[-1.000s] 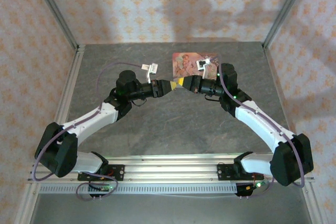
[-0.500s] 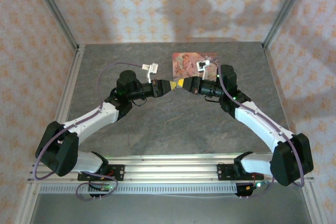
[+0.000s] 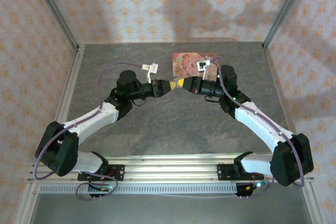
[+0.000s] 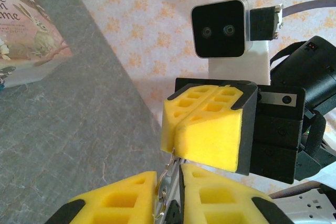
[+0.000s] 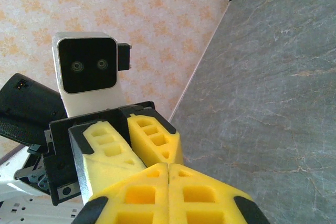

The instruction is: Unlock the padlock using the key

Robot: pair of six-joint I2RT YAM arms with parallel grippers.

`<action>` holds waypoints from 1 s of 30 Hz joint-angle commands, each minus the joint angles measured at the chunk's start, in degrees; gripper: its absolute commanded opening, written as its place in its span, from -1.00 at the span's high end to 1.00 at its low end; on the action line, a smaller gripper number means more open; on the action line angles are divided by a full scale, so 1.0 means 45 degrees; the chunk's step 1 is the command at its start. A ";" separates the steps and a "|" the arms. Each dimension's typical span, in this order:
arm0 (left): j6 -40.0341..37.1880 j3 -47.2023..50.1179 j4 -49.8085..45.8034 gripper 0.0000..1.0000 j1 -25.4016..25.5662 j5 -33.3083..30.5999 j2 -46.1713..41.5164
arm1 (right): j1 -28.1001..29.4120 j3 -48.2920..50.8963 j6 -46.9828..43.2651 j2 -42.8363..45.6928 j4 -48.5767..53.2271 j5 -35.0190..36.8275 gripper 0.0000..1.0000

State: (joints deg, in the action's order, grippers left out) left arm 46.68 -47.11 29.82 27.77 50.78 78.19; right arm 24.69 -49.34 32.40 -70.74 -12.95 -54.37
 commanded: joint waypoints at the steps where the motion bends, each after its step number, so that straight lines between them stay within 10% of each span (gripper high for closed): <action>1: -0.0040 -0.0195 0.0365 0.63 0.0099 0.0481 -0.0099 | -0.0075 0.0125 0.0046 0.0249 -0.0521 0.0039 1.00; 30: -0.0508 -0.0446 -0.0467 0.57 0.0173 0.0611 0.0049 | -0.0075 0.0164 0.0078 0.0311 -0.0521 0.0231 1.00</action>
State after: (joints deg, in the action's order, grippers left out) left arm 46.02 -47.16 28.01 27.77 52.10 78.19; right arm 24.69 -48.95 32.58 -70.54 -12.95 -53.95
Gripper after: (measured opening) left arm 0.217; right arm 0.046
